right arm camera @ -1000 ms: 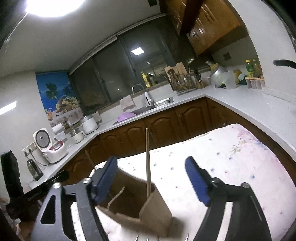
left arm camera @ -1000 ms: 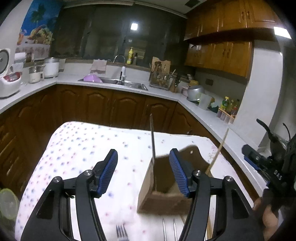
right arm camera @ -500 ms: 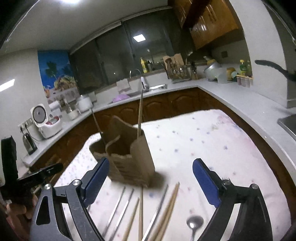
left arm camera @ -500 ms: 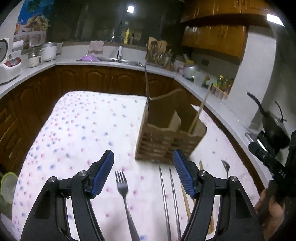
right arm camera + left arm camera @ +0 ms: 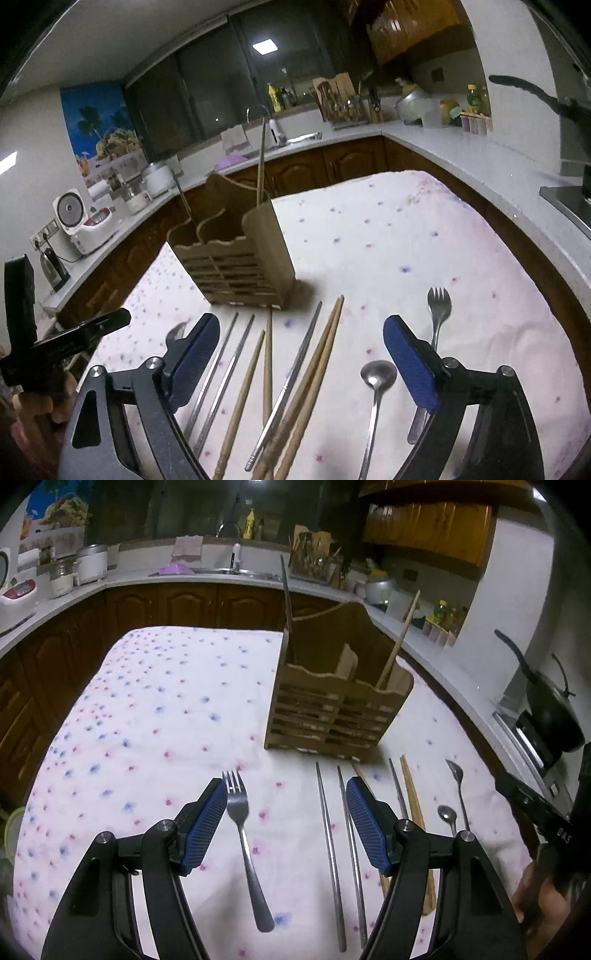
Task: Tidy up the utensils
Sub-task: 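Grasp another steel chopstick with the left tool while the right tool grasps a wooden chopstick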
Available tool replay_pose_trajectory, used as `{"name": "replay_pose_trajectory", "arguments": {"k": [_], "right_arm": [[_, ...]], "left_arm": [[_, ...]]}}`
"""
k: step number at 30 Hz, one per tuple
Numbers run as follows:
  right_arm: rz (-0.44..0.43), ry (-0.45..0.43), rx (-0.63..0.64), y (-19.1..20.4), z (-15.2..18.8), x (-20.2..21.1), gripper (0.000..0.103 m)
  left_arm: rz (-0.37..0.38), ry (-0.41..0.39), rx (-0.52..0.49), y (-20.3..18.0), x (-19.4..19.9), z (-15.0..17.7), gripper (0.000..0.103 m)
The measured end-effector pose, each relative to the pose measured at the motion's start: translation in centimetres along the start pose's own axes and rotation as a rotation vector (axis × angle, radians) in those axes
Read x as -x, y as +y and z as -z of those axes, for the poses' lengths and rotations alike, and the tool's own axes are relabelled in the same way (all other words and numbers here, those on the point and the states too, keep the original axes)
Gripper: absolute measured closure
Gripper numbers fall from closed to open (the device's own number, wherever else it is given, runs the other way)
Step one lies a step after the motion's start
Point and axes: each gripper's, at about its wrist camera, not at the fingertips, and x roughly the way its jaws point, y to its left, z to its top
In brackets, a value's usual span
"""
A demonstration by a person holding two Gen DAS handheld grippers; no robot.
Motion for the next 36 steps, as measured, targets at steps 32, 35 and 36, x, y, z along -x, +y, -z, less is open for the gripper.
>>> {"name": "replay_pose_trajectory", "arguments": {"k": [32, 35, 36], "right_arm": [[0.02, 0.332, -0.015, -2.1, 0.3, -13.3, 0.082], [0.017, 0.337, -0.029, -2.6, 0.2, -13.5, 0.082], [0.016, 0.348, -0.028, -2.7, 0.3, -13.8, 0.082]], "left_arm": [[-0.011, 0.334, -0.142, -4.0, -13.7, 0.1, 0.067], [-0.016, 0.324, -0.162, -4.1, -14.0, -0.1, 0.068], [-0.015, 0.324, -0.164, -4.1, -14.0, -0.2, 0.068]]}}
